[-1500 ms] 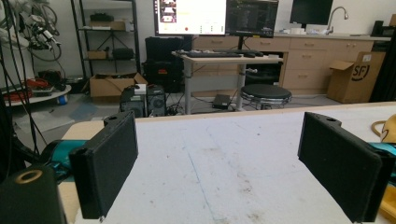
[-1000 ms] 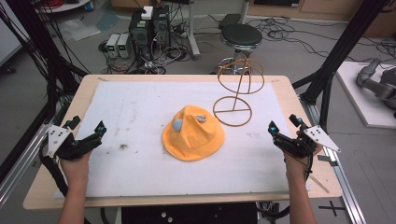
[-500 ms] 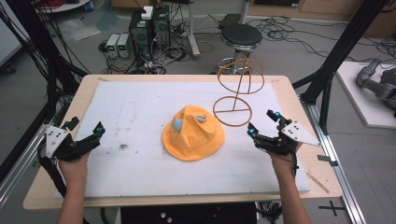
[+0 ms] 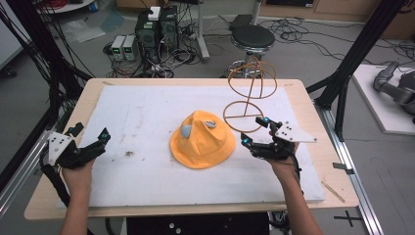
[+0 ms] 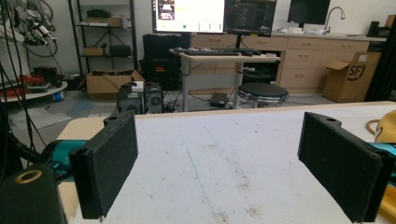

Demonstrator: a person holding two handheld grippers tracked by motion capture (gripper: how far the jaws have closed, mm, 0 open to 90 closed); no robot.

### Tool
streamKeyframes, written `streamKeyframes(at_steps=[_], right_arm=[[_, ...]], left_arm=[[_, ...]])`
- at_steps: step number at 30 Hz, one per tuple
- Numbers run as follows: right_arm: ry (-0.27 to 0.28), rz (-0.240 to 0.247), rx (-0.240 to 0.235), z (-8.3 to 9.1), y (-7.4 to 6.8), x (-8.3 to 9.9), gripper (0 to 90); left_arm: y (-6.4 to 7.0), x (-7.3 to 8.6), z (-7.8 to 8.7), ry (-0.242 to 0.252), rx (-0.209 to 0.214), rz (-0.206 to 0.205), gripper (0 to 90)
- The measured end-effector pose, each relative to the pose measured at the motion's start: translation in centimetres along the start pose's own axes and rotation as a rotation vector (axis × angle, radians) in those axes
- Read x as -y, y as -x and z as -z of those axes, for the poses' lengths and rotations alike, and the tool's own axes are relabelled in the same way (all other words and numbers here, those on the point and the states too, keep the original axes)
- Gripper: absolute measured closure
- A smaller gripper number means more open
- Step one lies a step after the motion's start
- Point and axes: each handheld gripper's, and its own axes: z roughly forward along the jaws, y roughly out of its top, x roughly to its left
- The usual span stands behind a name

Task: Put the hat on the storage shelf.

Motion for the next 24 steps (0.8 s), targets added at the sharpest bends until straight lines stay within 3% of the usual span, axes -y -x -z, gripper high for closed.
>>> streamKeyframes(at_steps=[15,24], right_arm=[[-0.132,0.045,-0.134,-6.1,-1.8,-0.5,30.8],[-0.213,0.018,-0.138,-8.8,-2.1,0.7,35.9]], left_arm=[[0.0,0.0,-0.1,-0.004,0.003,0.002,12.5],[0.0,0.1,-0.1,-0.007,0.002,0.004,12.5]])
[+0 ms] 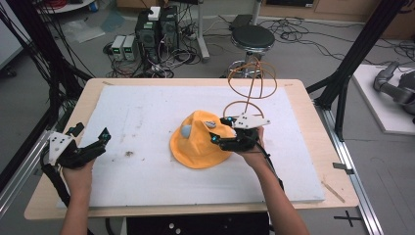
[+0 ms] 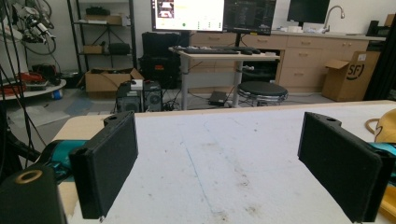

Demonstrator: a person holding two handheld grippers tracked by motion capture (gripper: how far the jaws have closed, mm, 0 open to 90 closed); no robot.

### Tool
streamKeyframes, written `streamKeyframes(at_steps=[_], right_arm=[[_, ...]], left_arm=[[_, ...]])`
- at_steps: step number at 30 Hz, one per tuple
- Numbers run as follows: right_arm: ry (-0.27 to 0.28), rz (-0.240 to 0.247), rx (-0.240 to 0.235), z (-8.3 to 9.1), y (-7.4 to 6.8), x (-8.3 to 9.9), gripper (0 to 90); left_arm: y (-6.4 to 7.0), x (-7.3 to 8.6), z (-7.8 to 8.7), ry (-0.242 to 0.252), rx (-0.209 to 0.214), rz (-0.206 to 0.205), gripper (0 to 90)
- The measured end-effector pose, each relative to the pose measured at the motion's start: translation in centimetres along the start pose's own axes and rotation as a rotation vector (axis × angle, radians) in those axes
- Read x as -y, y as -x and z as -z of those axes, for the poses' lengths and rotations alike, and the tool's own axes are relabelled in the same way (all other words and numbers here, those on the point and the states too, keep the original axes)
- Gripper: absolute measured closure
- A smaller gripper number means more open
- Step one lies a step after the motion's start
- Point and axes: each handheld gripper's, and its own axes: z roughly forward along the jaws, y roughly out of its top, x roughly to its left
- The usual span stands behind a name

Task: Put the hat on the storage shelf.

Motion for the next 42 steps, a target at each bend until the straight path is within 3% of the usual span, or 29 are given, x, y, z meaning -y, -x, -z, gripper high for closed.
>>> streamKeyframes(at_steps=[9,19,22,24,27,31,38,42], right_arm=[[-0.063,0.007,-0.014,-1.9,-0.5,0.4,41.3],[-0.121,0.01,-0.005,-3.2,-1.0,0.6,57.5],[-0.134,-0.004,-0.006,-3.5,-1.0,0.7,64.4],[-0.141,-0.014,0.003,-3.6,-0.9,0.7,80.9],[-0.137,-0.035,-0.006,-3.4,-0.6,0.6,87.7],[-0.134,-0.031,0.015,-3.3,-0.8,0.5,88.2],[-0.064,-0.013,0.011,-3.0,-1.5,-0.3,88.3],[-0.022,-0.029,0.007,-2.6,-1.8,-0.8,88.4]], left_arm=[[0.0,0.0,0.0,-0.004,0.005,0.001,12.5],[0.0,0.1,0.0,-0.006,0.006,0.002,12.6],[0.0,0.1,0.0,-0.005,0.006,0.003,12.5],[0.0,0.1,0.0,-0.006,0.007,0.003,12.5],[0.0,0.1,0.0,-0.008,0.007,0.003,12.5],[0.0,0.2,-0.1,-0.01,0.008,0.004,12.5],[-0.1,0.3,0.0,-0.014,0.005,0.004,12.5],[-0.1,0.3,0.0,-0.014,0.005,0.005,12.5]])
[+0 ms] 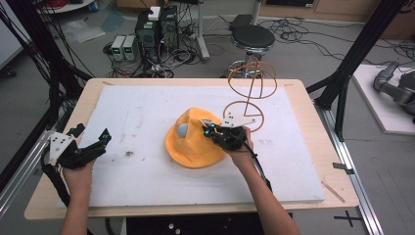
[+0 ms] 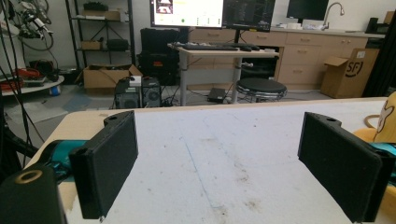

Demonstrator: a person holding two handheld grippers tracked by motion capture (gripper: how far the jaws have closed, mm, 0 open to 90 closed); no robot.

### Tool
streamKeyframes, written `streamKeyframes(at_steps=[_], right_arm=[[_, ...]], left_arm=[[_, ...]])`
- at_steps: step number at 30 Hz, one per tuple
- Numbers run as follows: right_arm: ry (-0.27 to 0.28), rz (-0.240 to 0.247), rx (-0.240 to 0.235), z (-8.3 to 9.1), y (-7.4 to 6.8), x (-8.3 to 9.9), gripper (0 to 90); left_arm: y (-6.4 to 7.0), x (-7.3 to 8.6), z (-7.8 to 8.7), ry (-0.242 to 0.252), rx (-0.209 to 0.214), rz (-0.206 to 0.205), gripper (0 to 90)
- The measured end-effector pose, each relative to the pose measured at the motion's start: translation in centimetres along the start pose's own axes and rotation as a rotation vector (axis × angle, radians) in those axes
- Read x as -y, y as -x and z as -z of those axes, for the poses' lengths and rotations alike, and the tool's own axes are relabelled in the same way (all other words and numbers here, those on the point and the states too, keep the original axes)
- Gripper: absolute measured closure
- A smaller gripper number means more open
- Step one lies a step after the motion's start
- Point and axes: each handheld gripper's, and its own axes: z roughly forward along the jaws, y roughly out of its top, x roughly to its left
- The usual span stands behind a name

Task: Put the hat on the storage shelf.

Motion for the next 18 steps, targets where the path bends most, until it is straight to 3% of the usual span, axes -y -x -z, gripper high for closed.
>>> streamKeyframes(at_steps=[8,12,18], right_arm=[[0.09,0.013,0.012,1.5,-0.4,-1.9,88.4],[0.14,0.043,0.011,2.5,-0.5,-3.7,88.3],[0.215,0.085,0.048,4.3,-0.6,-6.9,88.3]], left_arm=[[0.0,0.0,0.0,-0.004,0.002,-0.003,12.5],[0.0,0.0,0.0,-0.005,0.002,-0.003,12.5],[0.0,0.0,0.0,-0.003,0.003,-0.002,12.5]])
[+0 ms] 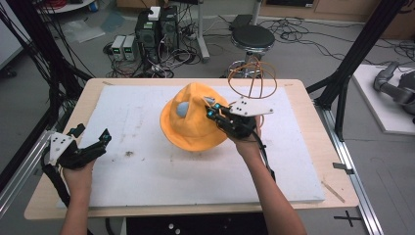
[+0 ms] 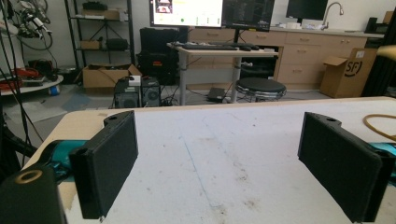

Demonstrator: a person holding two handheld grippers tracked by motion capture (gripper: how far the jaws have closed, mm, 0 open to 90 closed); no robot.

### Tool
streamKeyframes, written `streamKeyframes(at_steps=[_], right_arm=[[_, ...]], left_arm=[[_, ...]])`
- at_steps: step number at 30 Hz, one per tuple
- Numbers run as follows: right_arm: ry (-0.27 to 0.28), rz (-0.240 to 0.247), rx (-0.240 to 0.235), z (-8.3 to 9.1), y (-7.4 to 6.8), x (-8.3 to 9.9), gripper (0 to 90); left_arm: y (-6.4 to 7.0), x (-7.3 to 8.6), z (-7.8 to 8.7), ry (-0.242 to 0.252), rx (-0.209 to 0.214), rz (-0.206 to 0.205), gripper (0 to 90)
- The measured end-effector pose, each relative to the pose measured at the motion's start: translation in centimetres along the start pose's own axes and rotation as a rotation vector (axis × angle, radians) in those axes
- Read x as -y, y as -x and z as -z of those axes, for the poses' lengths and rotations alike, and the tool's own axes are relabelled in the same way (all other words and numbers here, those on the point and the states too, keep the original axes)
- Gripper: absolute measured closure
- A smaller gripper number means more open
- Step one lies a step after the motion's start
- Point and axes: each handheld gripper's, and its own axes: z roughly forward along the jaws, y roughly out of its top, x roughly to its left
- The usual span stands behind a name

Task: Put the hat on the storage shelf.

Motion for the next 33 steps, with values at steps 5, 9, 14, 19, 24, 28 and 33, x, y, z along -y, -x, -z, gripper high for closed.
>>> streamKeyframes(at_steps=[5,9,14,19,24,28,33], right_arm=[[0.063,0.021,0.054,1.1,0.9,-2.7,88.3],[0.107,0.02,0.111,2.2,2.1,-4.8,88.3],[0.16,0.031,0.188,3.8,3.6,-7.2,88.3],[0.187,0.018,0.283,5.3,5.6,-8.9,88.3],[0.205,-0.013,0.373,6.3,8.0,-9.3,88.3],[0.207,-0.04,0.427,6.8,9.4,-9.0,88.3],[0.207,-0.052,0.477,6.9,10.4,-8.5,88.3]], left_arm=[[0.0,0.0,0.0,-0.002,0.001,-0.001,12.5],[0.0,0.0,0.0,-0.002,0.001,0.0,12.5],[0.0,0.0,0.0,-0.003,0.002,0.0,12.5],[0.0,0.1,0.0,-0.004,0.001,0.0,12.5],[0.0,0.1,0.0,-0.002,0.003,0.006,12.5],[-0.1,0.1,0.1,-0.003,0.002,0.005,12.5],[0.0,0.1,0.0,-0.004,0.004,0.006,12.5]])
